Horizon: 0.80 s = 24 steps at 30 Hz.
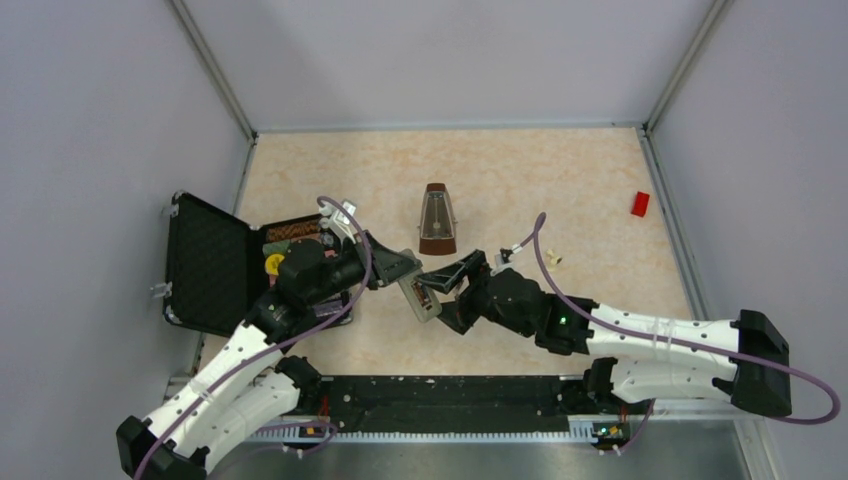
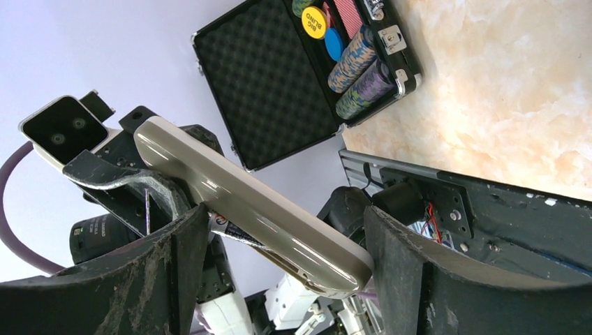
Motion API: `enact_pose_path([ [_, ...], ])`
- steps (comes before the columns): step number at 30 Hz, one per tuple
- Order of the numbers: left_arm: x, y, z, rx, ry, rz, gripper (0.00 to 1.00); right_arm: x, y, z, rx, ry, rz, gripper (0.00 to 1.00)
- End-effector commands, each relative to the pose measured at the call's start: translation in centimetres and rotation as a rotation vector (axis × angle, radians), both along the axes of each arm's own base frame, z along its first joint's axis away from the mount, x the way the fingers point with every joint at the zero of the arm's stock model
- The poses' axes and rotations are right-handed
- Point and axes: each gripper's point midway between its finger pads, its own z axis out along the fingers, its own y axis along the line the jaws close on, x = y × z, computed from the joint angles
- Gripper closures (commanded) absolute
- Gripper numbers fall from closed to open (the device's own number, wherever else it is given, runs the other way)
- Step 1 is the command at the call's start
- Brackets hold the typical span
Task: Load the batteries into the remote control
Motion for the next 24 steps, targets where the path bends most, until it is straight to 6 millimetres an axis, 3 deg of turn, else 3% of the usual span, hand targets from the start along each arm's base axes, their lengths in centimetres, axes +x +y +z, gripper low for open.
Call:
enact_pose_path([
  [1, -0.2, -0.1, 1.1, -0.002, -0.009, -0.012, 1.0, 0.4, 0.3, 2.3, 0.083, -0.032, -0.001, 0.34],
  [24, -0.6, 0.1, 5.4, -0.156, 0.165, 0.041, 1.0, 0.3, 0.8, 2.7, 0.064, -0.084, 0.065, 0.62],
])
